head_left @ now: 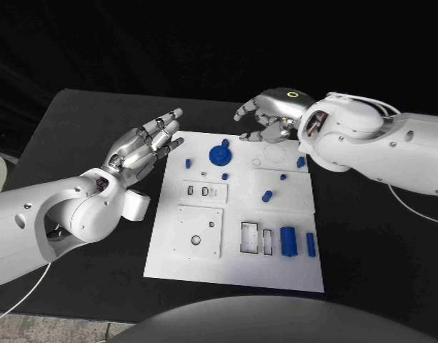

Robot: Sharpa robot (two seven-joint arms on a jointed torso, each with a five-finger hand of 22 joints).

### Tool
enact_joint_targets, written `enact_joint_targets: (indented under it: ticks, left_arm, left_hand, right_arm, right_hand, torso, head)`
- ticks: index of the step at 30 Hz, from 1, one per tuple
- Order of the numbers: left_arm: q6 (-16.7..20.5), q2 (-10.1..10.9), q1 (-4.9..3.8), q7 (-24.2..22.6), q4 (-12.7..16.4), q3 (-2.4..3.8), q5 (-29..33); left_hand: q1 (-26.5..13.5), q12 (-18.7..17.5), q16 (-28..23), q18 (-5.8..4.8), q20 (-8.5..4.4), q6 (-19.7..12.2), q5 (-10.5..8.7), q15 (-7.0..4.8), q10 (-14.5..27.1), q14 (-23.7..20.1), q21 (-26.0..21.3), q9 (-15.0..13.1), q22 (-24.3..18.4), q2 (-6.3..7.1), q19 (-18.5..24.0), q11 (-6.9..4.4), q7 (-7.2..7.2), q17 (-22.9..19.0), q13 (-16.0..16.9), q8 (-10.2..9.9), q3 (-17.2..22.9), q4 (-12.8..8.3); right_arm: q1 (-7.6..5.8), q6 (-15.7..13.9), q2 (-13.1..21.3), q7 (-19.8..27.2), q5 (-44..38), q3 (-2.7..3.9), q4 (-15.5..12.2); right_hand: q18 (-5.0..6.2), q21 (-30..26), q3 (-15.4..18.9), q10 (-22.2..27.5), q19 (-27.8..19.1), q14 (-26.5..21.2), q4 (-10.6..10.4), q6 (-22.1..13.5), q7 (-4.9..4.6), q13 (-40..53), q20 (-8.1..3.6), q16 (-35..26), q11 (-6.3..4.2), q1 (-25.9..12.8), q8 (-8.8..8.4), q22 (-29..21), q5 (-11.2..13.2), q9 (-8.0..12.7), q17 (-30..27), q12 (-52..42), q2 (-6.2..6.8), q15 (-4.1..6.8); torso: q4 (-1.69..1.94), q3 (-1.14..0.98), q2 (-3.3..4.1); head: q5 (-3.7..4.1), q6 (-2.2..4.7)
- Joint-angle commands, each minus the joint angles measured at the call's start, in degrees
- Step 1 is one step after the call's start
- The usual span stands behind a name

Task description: Assemble the parts on the task board

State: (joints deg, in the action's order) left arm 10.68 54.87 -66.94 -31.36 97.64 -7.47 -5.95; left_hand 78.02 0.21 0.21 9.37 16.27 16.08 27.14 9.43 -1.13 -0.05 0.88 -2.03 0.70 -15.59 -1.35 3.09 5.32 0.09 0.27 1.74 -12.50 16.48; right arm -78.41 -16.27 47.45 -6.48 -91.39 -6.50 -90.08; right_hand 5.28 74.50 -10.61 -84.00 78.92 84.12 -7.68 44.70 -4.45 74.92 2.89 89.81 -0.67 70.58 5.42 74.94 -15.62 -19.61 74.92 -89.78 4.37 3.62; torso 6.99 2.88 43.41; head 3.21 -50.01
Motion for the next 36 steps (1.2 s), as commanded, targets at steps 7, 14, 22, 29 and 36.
enact_joint_targets:
  ticks: [7, 14, 22, 29, 36]
  left_arm:
    - [-1.1, 0.1, 0.0, -0.4, 0.3, 0.0, 0.2]
    - [-1.5, 0.0, 0.03, -0.2, 0.2, -0.03, 0.2]
    - [-2.0, 0.1, 0.12, 0.1, 0.1, -0.2, 0.2]
    - [-2.2, 0.2, 0.18, 0.3, 0.0, -0.28, 0.2]
    - [-2.4, 0.2, 0.19, 0.4, -0.1, -0.31, 0.2]
  left_hand:
    - [0.1, 0.2, -0.2, 0.89, 0.34, 0.4, 0.32, 0.37, -0.2, 0.1, 0.3, -0.1, 0.1, -0.45, 0.0, 0.47, 0.22, -0.1, 0.1, 0.4, 0.3, -0.1]
    - [0.1, 0.2, -0.2, 0.89, 0.34, 0.3, 0.39, 0.4, -0.3, 0.1, 0.4, -0.1, 0.1, -0.44, -0.1, 0.5, 0.24, -0.1, 0.1, 0.4, 0.3, -0.2]
    - [0.2, 0.2, -0.2, 0.89, 0.35, 0.3, 0.42, 0.43, -0.3, 0.1, 0.4, 0.0, 0.1, -0.41, -0.1, 0.52, 0.25, -0.1, 0.1, 0.4, 0.3, -0.2]
    - [0.2, 0.2, -0.2, 0.89, 0.35, 0.3, 0.43, 0.44, -0.3, 0.1, 0.4, 0.0, 0.1, -0.39, -0.1, 0.52, 0.25, -0.1, 0.1, 0.4, 0.3, -0.2]
    - [0.2, 0.2, -0.2, 0.89, 0.35, 0.3, 0.43, 0.44, -0.3, 0.1, 0.4, 0.0, 0.1, -0.39, -0.1, 0.52, 0.25, -0.1, 0.1, 0.4, 0.3, -0.2]
  right_arm:
    - [0.03, 0.8, 10.0, 0.4, 3.0, -0.29, -5.0]
    - [3.82, -2.9, 13.7, 2.1, 1.4, -0.44, -3.3]
    - [6.34, -6.0, 14.5, 4.4, 1.9, -0.47, -0.9]
    - [7.34, -6.8, 14.6, 5.4, 2.6, -0.47, -0.1]
    - [7.82, -6.5, 14.9, 5.4, 3.0, -0.47, 0.0]
  right_hand:
    - [-1.38, 1.4, 1.5, -6.0, 1.9, 5.6, -0.7, -0.3, 0.71, 15.1, -0.74, -0.6, -0.51, 0.3, -0.46, 5.5, 3.6, 1.6, 14.3, -0.2, 0.0, 0.82]
    - [-1.39, 1.2, 2.0, -6.0, 2.2, 5.2, -1.1, 0.2, 0.55, 15.1, -0.91, -1.8, -0.49, 0.8, -0.47, 5.5, 4.0, 2.2, 13.0, -0.2, 0.1, 0.92]
    - [-1.51, 1.5, 2.8, -6.0, 2.7, 5.1, -2.1, 1.3, 0.45, 15.1, -0.93, -2.5, -0.44, 0.8, -0.22, 5.8, 5.0, 2.7, 12.4, -0.2, 0.35, 0.91]
    - [-2.06, 3.5, 4.4, -6.0, 4.3, 4.9, -5.0, 1.5, 0.55, 15.1, -1.12, -3.9, -0.57, 0.0, -0.46, 7.4, 9.1, 3.7, 10.8, -0.2, 1.31, 1.1]
    - [-2.29, 4.4, 5.1, -6.0, 4.9, 4.9, -7.4, 1.3, 0.61, 15.1, -1.24, -4.2, -0.67, -0.4, -0.68, 8.1, 10.8, 4.3, 10.3, -0.2, 2.28, 1.2]
  torso:
    - [-0.3, 0.0, 0.17]
    - [-0.08, -0.13, -0.01]
    - [-0.07, -0.41, 0.09]
    - [-0.2, -0.28, 0.07]
    - [-0.15, -0.28, 0.08]
  head:
    - [0.82, 0.01]
    - [1.33, 0.01]
    - [1.38, 0.01]
    - [1.39, 0.01]
    - [1.52, 0.01]
